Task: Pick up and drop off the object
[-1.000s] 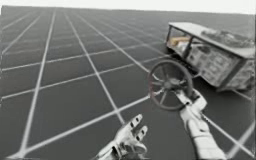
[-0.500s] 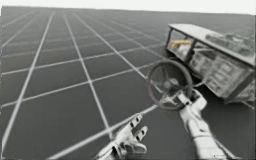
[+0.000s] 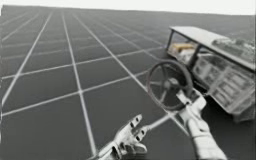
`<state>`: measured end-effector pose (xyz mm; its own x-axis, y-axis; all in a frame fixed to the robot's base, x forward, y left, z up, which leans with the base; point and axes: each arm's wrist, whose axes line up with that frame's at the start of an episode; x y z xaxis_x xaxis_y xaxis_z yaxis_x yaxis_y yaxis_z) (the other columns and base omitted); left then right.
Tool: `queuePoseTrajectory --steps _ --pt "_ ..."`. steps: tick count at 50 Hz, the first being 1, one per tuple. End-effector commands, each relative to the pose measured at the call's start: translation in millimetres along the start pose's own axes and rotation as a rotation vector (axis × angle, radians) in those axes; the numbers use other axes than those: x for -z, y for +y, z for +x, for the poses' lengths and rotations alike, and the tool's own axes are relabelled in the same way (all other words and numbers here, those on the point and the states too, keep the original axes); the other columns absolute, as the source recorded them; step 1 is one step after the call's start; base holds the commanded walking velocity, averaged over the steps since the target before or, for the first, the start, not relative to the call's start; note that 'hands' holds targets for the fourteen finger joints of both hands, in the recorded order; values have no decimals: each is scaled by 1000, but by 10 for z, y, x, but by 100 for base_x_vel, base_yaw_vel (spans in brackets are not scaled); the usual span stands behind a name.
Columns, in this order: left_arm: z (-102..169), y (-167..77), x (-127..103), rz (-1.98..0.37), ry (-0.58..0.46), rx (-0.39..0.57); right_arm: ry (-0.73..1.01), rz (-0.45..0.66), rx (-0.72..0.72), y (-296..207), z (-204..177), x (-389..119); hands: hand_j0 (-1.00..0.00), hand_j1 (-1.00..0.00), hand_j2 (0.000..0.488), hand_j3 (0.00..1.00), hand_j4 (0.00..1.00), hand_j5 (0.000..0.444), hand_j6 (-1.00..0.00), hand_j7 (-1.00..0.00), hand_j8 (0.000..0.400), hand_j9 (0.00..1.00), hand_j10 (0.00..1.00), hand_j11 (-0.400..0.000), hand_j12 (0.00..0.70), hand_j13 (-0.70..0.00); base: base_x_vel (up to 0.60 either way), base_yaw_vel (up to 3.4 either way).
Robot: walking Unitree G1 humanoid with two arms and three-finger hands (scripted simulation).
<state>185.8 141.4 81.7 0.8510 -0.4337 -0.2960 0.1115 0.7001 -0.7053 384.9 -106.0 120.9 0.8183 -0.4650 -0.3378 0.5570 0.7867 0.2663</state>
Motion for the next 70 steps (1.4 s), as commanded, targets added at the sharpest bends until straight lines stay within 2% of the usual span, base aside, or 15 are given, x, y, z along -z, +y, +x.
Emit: queuePoseTrajectory --steps 1,70 --pt "3 -61 -27 24 -4 9 -29 42 -13 -12 -9 -116 0 0 0 1000 1000 0 0 0 0 1000 1000 -400 0 -700 59 2" --pt "3 -61 -27 24 -4 9 -29 42 -13 -12 -9 -116 0 0 0 1000 1000 0 0 0 0 1000 1000 -400 0 -700 58 3"
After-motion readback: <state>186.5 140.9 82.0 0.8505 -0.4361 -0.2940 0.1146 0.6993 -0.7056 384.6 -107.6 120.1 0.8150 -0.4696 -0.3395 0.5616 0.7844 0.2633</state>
